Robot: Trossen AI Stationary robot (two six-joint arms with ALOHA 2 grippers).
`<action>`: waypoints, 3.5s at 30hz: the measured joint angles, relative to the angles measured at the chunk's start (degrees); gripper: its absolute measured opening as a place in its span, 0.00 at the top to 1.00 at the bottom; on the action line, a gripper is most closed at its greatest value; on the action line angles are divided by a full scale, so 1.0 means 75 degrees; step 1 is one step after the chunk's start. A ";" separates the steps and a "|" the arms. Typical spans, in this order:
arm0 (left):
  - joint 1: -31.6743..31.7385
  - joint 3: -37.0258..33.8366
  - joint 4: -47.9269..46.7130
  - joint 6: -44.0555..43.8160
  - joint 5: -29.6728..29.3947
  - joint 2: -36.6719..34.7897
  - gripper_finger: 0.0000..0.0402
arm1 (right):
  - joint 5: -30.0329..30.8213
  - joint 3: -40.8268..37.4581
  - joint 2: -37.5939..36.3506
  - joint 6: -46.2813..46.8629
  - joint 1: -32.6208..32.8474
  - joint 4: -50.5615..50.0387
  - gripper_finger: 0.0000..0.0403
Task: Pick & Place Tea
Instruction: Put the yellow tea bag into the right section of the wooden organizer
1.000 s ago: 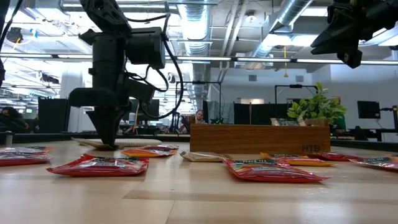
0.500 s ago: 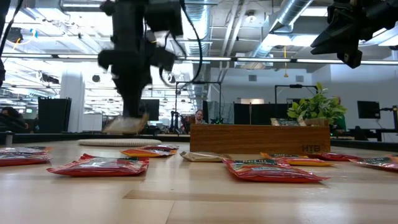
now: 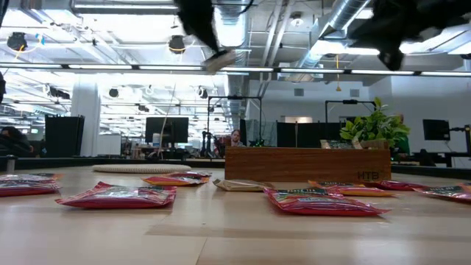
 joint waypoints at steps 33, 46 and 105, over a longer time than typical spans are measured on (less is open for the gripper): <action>-0.0622 0.1887 0.1431 0.1514 -0.0760 0.2088 1.00 | -0.0420 0.2046 0.4074 -0.1515 -0.0513 0.1431 0.57; -0.0622 0.1887 0.1204 0.1515 -0.0767 0.2085 1.00 | -0.0417 0.2305 0.4382 -0.1571 -0.0512 0.1280 0.75; -0.0578 0.1887 -0.0733 0.0489 -0.2928 0.2068 0.74 | 0.0554 0.2299 0.3297 -0.1890 -0.0395 -0.1064 1.00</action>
